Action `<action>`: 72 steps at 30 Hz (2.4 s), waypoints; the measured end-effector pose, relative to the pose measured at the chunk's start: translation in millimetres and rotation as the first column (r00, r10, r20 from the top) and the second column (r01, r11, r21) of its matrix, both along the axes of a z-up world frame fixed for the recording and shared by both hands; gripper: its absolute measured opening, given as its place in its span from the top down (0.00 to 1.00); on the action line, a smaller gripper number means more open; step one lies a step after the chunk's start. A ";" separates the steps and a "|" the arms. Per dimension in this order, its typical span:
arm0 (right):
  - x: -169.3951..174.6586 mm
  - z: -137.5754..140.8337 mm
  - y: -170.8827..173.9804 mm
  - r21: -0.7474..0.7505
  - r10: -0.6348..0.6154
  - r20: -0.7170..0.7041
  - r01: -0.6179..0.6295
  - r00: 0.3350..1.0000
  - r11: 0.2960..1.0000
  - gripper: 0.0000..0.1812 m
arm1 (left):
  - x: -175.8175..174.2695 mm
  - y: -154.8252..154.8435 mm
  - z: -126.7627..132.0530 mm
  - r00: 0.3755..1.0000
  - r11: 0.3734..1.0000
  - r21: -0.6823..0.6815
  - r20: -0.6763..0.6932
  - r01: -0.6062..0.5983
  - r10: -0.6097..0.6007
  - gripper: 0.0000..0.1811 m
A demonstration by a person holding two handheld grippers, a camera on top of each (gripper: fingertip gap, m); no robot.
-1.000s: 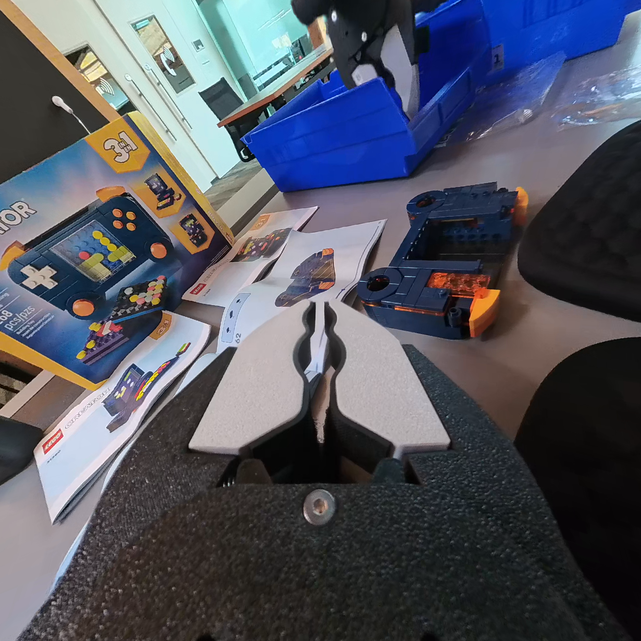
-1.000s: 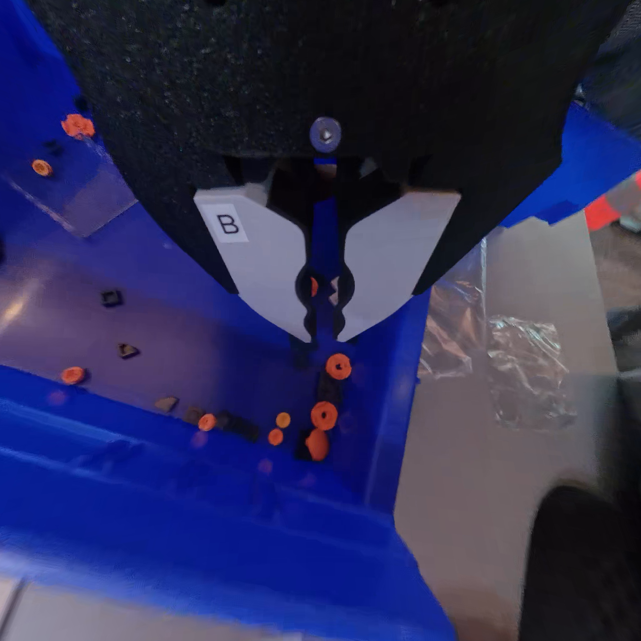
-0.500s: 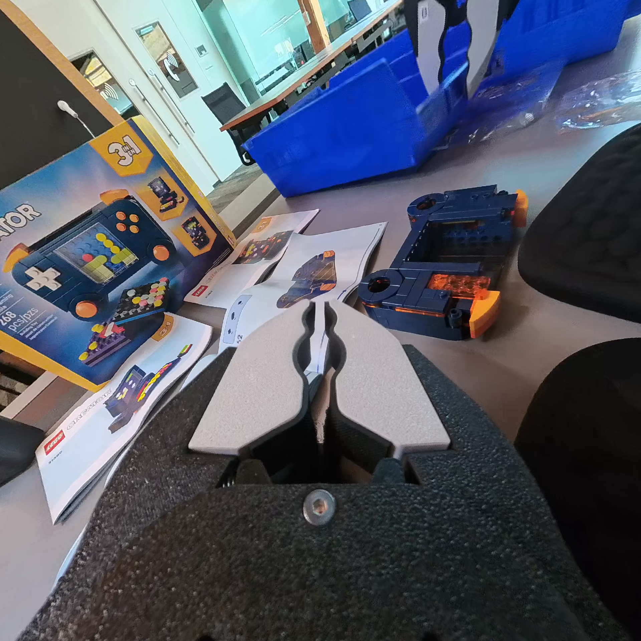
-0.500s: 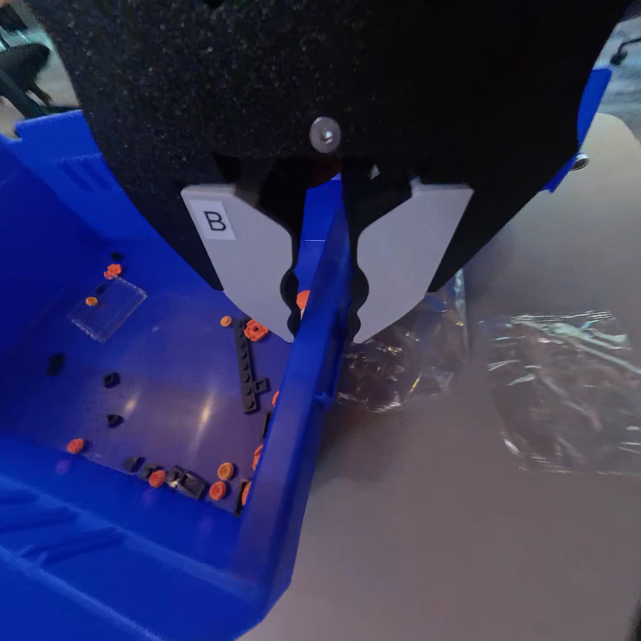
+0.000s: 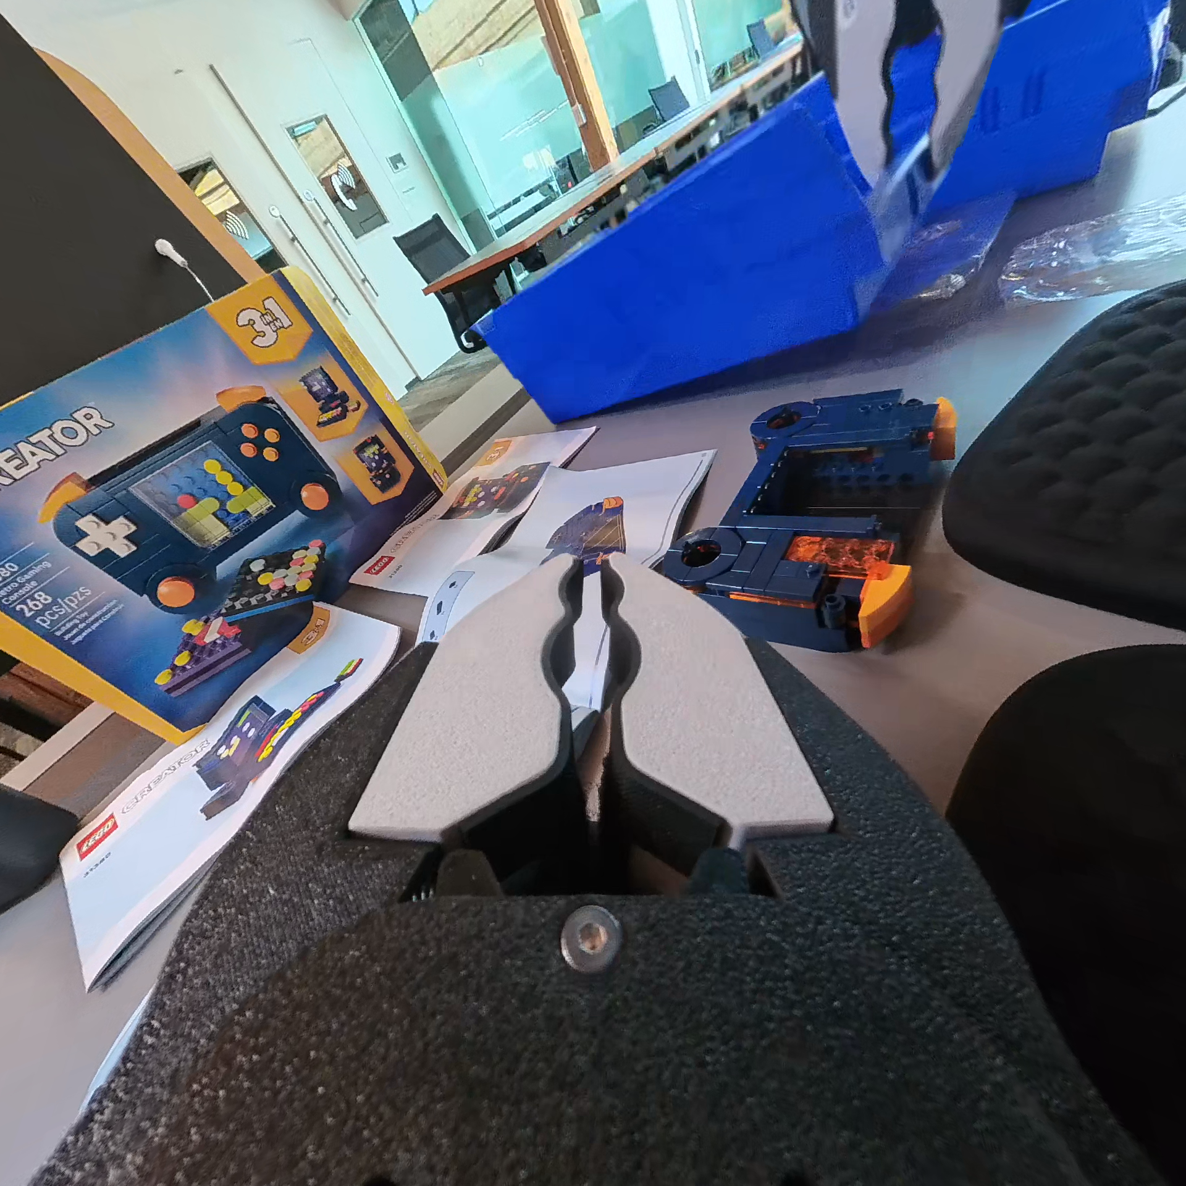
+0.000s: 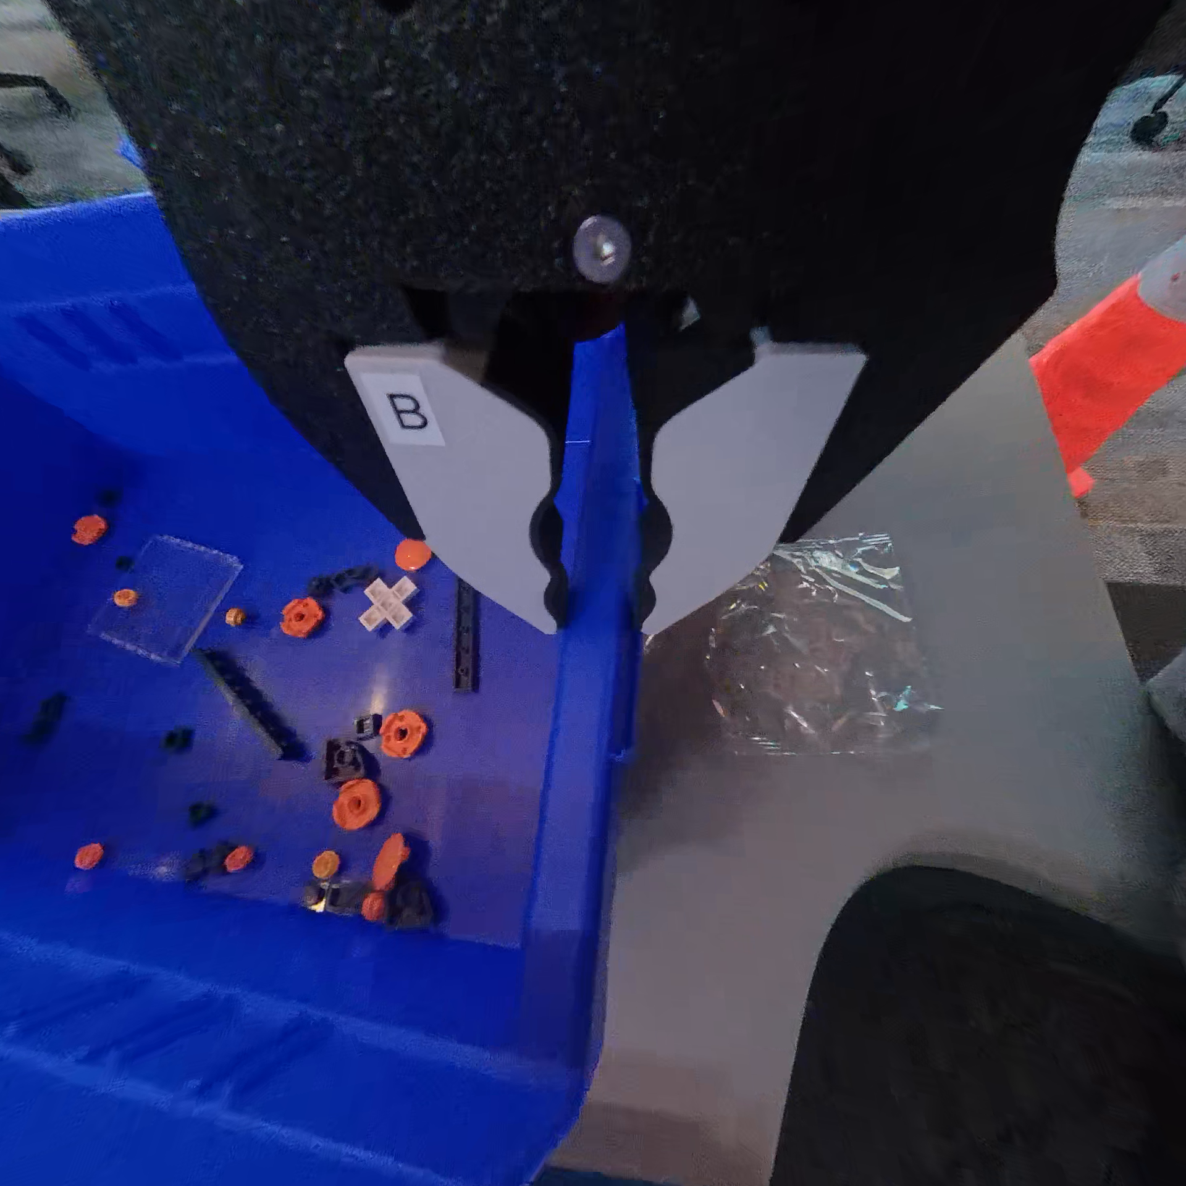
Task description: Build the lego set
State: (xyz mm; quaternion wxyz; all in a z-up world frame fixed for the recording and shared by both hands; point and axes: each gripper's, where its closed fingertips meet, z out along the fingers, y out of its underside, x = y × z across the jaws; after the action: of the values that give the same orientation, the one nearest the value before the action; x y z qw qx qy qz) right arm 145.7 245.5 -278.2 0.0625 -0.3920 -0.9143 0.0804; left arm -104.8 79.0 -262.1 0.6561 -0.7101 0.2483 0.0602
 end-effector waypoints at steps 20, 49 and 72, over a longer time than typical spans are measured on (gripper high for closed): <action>-47.2 -0.5 78.4 0.073 -0.145 -0.115 0.154 0.983 0.985 0.96 | 1.2 -1.0 1.3 1.000 1.000 0.010 -0.009 0.003 -0.003 0.97; -49.5 -53.2 84.8 0.093 -0.341 0.124 0.331 0.932 0.939 0.98 | 8.8 -6.3 6.2 0.998 0.997 0.050 -0.023 0.056 -0.055 0.97; -182.9 -16.6 -163.9 -0.118 -0.015 -0.108 0.002 0.994 0.993 0.99 | 57.0 -12.3 -40.1 0.941 0.865 -0.379 0.058 0.330 -0.334 0.89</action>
State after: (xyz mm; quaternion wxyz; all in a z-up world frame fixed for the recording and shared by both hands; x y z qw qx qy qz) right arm -37.2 81.6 -294.8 0.0894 -0.3939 -0.9016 0.1550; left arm -47.7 66.7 -302.2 0.5039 -0.7708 0.3768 -0.0997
